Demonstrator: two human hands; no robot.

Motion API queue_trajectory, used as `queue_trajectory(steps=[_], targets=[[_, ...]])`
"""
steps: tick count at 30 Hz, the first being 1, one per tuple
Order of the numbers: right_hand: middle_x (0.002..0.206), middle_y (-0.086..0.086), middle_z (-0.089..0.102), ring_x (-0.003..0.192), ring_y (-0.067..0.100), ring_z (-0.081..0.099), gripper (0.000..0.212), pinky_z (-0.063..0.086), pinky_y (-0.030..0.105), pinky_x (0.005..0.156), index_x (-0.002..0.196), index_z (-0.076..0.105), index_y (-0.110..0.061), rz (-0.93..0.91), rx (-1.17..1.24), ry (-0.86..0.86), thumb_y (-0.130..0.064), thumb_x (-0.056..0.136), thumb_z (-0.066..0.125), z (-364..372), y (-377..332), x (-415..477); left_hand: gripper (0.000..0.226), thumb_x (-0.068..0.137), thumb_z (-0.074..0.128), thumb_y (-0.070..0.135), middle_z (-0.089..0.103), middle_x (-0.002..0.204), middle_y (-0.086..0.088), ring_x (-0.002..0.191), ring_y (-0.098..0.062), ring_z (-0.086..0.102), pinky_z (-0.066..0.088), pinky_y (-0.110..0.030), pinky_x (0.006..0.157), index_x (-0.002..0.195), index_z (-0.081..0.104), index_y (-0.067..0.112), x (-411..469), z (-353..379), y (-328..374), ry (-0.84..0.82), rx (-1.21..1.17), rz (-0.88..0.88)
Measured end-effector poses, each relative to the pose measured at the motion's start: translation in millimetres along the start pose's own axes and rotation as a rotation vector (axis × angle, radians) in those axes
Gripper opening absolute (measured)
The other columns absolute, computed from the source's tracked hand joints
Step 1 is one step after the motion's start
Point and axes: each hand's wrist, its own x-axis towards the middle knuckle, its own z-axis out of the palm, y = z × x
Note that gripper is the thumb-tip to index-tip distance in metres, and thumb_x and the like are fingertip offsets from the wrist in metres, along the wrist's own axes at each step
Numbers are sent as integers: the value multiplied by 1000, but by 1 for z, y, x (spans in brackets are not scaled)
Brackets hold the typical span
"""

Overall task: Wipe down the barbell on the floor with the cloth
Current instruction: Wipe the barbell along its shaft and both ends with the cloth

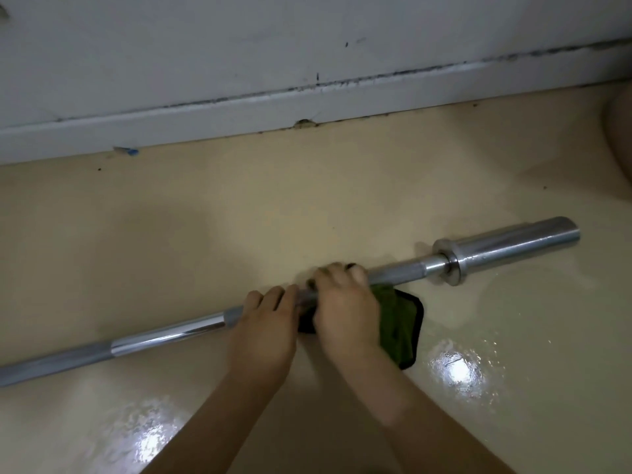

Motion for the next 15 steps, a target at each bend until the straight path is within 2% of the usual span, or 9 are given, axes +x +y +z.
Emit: queue_trajectory(steps=[2, 3, 5, 7, 8, 10, 12, 15], targets=[[85, 4, 70, 77, 28, 58, 37, 48, 31, 49, 91, 72, -11, -199, -6, -73, -12, 68, 43, -2, 2, -8, 26, 83, 65, 22, 67, 96, 3, 80, -26, 55, 44, -33, 58, 109, 63, 23, -4, -2, -3, -4, -55, -15], [85, 2, 70, 77, 27, 58, 35, 47, 30, 48, 93, 71, -14, -210, -39, -88, -12, 66, 49, -11, 20, -8, 25, 80, 69, 21, 68, 93, 1, 78, -27, 57, 45, -33, 57, 105, 65, 22, -4, -3, -5, -5, -97, -16], [83, 3, 70, 79, 30, 58, 35, 48, 31, 57, 91, 69, -17, -74, -140, -70, -6, 59, 59, -30, 65, -7, 25, 71, 77, 17, 65, 85, -3, 75, -28, 58, 46, -35, 55, 94, 66, 19, -5, -5, -3, -23, -173, -36], [79, 8, 70, 80, 35, 57, 28, 49, 36, 71, 85, 69, -13, 106, -183, -44, -2, 61, 59, -44, 92, -8, 27, 65, 79, 11, 59, 81, -4, 75, -27, 55, 39, -33, 52, 85, 62, 16, -10, -4, 1, -44, -204, -61], [75, 10, 69, 77, 36, 57, 24, 48, 37, 70, 80, 69, -10, 152, -184, -49, -1, 59, 61, -44, 89, -9, 28, 63, 79, 8, 56, 81, -5, 74, -27, 54, 34, -31, 52, 82, 59, 15, -13, -2, 4, -43, -218, -70], [65, 10, 65, 69, 34, 57, 19, 44, 32, 53, 69, 66, -8, 163, -165, -99, -2, 51, 69, -32, 54, -13, 32, 60, 78, 3, 52, 82, -6, 69, -27, 53, 29, -29, 51, 80, 56, 13, -20, 3, 8, -32, -238, -68], [63, 7, 63, 70, 30, 56, 16, 38, 29, 45, 65, 64, -10, 54, -128, -172, -5, 52, 71, -21, 9, -26, 33, 58, 74, -1, 49, 84, -8, 67, -29, 53, 29, -29, 52, 81, 54, 13, -25, 5, 10, -24, -240, -77], [73, 5, 66, 78, 29, 56, 17, 43, 31, 46, 78, 68, -11, -168, -91, -249, -6, 62, 65, -18, 3, -43, 31, 61, 73, 5, 48, 85, -7, 72, -31, 53, 29, -31, 52, 83, 53, 14, -31, 7, 6, -38, -236, -58]])
